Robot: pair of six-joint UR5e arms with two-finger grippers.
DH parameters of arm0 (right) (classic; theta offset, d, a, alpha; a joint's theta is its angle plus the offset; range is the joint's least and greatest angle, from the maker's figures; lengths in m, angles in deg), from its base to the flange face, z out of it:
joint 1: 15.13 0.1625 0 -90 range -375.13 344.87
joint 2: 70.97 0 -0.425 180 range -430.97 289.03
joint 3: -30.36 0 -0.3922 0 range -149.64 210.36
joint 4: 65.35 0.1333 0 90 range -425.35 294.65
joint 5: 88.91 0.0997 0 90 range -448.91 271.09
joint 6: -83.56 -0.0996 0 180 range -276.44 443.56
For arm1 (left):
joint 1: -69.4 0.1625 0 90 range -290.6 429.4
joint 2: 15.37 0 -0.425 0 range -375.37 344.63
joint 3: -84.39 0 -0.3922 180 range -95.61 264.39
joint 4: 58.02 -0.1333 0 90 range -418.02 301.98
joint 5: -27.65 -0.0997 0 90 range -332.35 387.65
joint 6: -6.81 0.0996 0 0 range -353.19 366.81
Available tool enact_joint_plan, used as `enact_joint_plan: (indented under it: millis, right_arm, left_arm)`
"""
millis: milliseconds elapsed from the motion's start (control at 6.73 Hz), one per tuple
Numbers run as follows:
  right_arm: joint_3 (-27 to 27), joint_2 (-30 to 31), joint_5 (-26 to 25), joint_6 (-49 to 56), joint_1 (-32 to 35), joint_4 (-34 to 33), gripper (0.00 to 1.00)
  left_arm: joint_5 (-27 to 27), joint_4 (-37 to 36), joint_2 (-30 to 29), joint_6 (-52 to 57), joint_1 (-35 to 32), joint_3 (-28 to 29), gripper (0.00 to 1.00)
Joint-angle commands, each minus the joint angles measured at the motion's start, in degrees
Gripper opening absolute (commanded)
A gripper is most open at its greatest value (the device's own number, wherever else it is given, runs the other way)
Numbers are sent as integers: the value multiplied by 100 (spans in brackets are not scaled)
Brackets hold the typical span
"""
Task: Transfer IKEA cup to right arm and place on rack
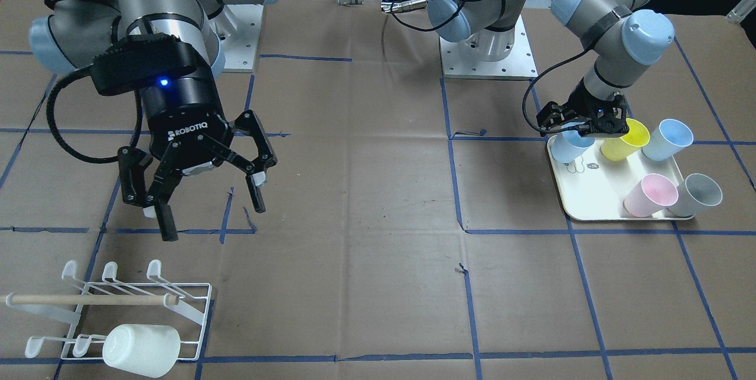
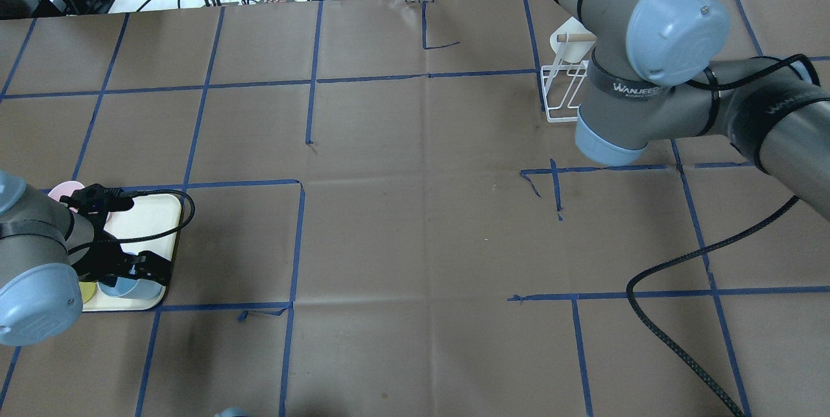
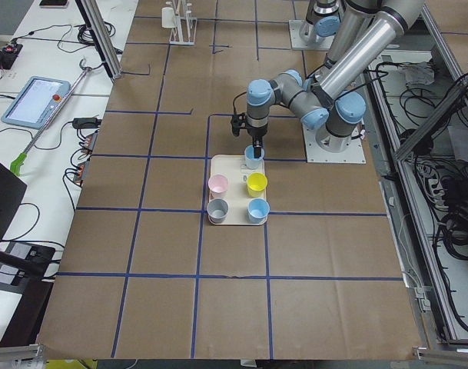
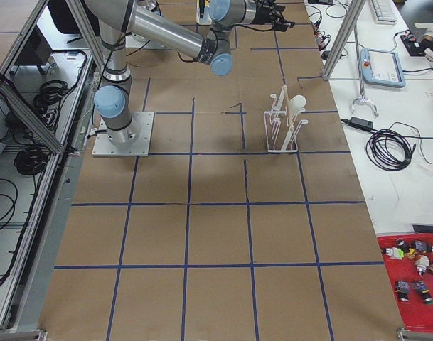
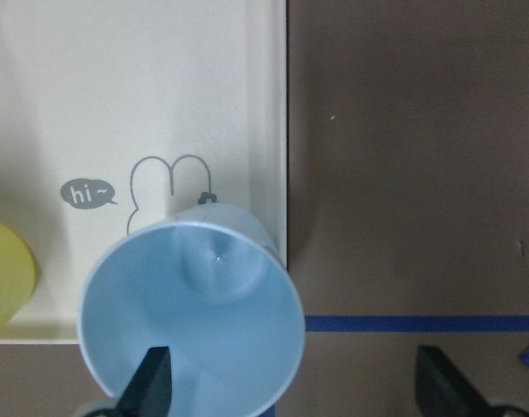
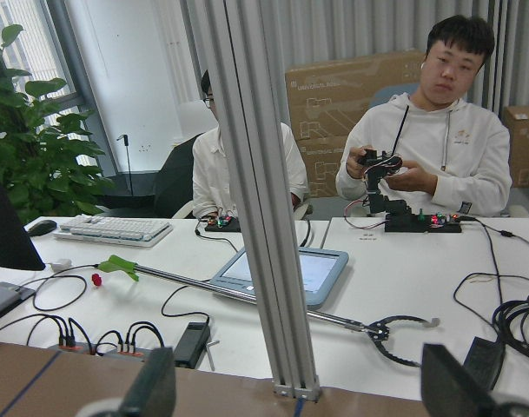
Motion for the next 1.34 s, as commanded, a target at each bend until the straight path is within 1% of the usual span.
enact_joint_plan:
  millis: [0, 149, 297, 446, 594, 743, 892, 1040, 1189]
  right_arm:
    - [15, 22, 38, -1878, 328, 6, 100]
    - [23, 22, 47, -3054, 390, -29, 100]
    - [15, 22, 56, -4249, 469, -46, 100]
    - [-11, 31, 91, -5148, 539, -47, 100]
    - [6, 31, 178, -5706, 618, -47, 100]
    - [6, 40, 179, -5850, 654, -47, 100]
    - [6, 40, 179, -5878, 654, -55, 100]
    - [-20, 40, 179, -5991, 689, -55, 100]
    - [-20, 31, 179, -6027, 689, -55, 100]
  left_arm:
    - [-19, -43, -43, 9, -9, 40, 39]
    - [-54, -34, -34, 9, -9, 49, 0]
    - [-29, -34, 18, 9, 0, 49, 0]
    - [-11, -52, 45, 9, 0, 67, 0]
    - [-2, -43, 10, 35, 0, 119, 0]
    - [15, -52, -8, 61, -26, 233, 0]
    - [285, 26, -51, 96, -35, 617, 0]
    - [462, 401, -69, 105, -96, 1116, 0]
    - [473, 988, -78, 97, -201, 1791, 0]
